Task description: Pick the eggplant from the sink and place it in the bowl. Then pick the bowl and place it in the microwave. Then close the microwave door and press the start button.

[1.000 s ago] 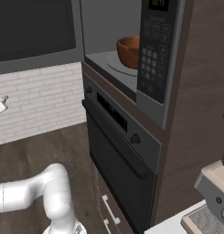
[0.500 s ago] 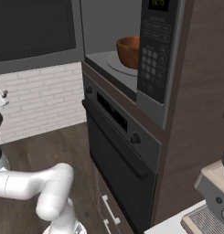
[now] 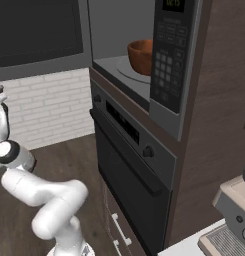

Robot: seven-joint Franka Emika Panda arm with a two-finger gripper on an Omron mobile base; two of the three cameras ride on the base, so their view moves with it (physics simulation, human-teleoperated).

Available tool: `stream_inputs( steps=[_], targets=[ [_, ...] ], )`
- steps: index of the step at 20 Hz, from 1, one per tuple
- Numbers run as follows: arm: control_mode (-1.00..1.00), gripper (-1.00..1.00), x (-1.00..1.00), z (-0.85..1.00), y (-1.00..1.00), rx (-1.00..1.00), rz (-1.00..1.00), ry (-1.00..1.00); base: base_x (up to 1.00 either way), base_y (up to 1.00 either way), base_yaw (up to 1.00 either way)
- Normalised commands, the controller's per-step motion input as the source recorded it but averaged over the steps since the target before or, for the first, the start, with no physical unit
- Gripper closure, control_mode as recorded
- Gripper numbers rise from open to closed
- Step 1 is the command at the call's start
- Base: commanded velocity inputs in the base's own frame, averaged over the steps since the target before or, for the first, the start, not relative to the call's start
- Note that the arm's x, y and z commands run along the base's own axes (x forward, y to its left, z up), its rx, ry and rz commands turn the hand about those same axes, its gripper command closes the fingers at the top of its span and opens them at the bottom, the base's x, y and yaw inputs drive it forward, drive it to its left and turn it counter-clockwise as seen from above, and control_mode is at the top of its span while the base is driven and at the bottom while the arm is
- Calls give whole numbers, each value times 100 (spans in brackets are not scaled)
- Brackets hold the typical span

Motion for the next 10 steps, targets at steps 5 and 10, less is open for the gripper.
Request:
stream_inputs(
  steps=[5, 10],
  targets=[
    [-100, -100, -80, 70, -78, 0, 1, -20, 0, 0, 0],
    [-100, -100, -100, 52, -100, 6, 17, -29, 0, 0, 0]
  ],
)
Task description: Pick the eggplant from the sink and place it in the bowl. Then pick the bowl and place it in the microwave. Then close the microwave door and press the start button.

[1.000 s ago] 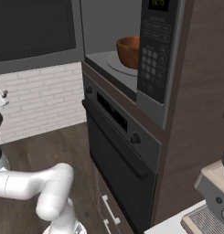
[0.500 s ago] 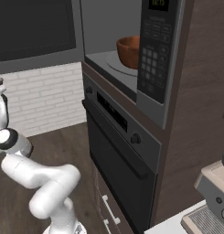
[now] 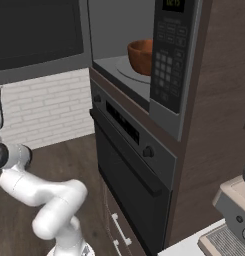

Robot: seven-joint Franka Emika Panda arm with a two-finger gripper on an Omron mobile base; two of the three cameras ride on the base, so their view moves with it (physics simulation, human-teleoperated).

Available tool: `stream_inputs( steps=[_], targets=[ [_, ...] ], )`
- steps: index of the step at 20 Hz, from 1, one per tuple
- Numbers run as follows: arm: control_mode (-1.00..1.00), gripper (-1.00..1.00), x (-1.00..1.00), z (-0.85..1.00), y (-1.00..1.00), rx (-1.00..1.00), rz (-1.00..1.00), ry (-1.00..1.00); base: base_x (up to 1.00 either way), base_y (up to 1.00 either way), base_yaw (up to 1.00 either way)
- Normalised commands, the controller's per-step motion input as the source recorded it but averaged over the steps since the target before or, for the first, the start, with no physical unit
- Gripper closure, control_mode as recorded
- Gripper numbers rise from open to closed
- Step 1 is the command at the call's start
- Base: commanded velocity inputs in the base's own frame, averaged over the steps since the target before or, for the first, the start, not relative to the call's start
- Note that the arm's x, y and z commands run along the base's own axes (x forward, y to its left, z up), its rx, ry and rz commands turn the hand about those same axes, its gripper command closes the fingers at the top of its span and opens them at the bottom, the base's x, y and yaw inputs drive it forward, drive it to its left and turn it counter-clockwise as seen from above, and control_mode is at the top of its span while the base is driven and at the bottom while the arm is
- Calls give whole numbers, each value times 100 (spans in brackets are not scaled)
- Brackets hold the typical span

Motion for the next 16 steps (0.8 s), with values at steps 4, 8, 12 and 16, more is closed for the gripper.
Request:
stream_inputs(
  steps=[4, 8, 12, 16],
  targets=[
    [-100, -100, -100, 39, -100, 5, 22, -24, 0, 0, 0],
    [-100, -100, -100, 36, -100, 4, 23, -25, 0, 0, 0],
    [-100, -100, -100, 9, -100, 6, 23, -20, 0, 0, 0],
    [-100, -100, -96, 0, -100, 10, 23, -9, 0, 0, 0]
  ],
)
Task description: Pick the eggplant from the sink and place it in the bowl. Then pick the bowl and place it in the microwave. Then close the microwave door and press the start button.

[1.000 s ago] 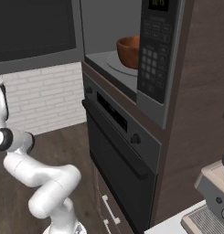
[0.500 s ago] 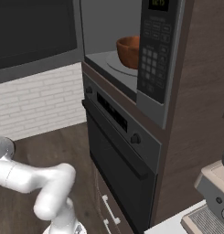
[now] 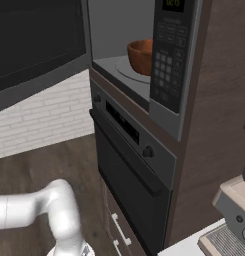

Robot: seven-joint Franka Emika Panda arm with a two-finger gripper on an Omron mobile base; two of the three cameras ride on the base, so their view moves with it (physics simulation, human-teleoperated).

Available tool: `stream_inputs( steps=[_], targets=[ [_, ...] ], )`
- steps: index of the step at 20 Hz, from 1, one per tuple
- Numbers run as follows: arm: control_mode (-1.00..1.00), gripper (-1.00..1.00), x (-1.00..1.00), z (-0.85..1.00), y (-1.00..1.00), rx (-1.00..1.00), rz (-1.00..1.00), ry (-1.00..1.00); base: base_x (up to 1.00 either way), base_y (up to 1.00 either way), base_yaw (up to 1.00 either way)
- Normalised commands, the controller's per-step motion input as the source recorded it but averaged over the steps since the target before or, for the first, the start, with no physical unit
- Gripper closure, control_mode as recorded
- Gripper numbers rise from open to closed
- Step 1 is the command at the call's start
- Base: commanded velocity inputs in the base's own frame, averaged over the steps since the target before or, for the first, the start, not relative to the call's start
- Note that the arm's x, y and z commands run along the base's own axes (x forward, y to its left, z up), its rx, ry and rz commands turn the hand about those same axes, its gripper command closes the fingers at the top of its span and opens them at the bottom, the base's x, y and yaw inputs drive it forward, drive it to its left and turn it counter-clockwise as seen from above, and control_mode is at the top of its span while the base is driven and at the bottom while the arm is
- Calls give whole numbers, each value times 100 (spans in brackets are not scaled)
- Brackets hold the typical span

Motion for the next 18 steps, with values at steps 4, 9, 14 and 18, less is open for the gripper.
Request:
stream_inputs(
  steps=[4, 9, 14, 18],
  targets=[
    [-100, -100, -66, 0, -100, 10, 23, 0, 0, 0, 0],
    [-100, -100, -37, 0, -100, 9, 21, 0, 0, 0, 0],
    [-100, -100, -18, 2, -100, 8, 20, 0, 0, 0, 0],
    [-100, -100, -2, 3, -100, 8, 19, 0, 0, 0, 0]
  ],
)
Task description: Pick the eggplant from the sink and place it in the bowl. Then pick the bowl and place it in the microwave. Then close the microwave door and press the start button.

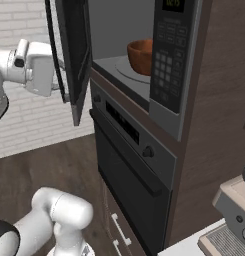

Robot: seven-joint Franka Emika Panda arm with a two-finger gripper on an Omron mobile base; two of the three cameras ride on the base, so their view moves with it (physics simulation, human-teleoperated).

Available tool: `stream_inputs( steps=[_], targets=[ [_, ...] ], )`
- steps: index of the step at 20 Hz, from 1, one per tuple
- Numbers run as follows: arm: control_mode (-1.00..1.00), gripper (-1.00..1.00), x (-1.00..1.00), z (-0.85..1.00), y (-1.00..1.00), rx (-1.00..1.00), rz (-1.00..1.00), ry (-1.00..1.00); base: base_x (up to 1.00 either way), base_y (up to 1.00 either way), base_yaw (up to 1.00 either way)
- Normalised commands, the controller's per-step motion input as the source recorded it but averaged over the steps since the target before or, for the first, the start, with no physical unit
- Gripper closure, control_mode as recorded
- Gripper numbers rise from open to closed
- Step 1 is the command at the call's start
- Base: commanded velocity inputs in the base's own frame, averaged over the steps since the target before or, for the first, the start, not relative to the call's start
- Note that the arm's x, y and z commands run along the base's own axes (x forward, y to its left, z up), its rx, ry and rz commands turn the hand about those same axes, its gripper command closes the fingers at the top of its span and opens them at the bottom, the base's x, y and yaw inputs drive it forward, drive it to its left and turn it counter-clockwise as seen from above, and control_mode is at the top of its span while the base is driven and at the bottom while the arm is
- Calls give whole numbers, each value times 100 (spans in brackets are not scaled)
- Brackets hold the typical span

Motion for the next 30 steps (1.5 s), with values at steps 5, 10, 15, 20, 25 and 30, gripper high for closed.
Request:
stream_inputs(
  steps=[5, 10, 15, 20, 25, 30],
  targets=[
    [-100, -100, 26, 0, -93, 11, 21, 3, 0, 0, 0],
    [-100, -100, 72, 0, -49, 9, 16, 0, 0, 0, 0],
    [-100, -100, 79, 0, -30, 7, 14, 0, 0, 0, 0],
    [-100, -100, 58, 0, -34, 7, 12, 0, 0, 0, 0],
    [-100, -100, 64, -2, -44, 7, 13, 0, 0, 0, 0],
    [-100, -100, 61, -29, -36, 2, 14, -7, 0, 0, 0]
  ],
)
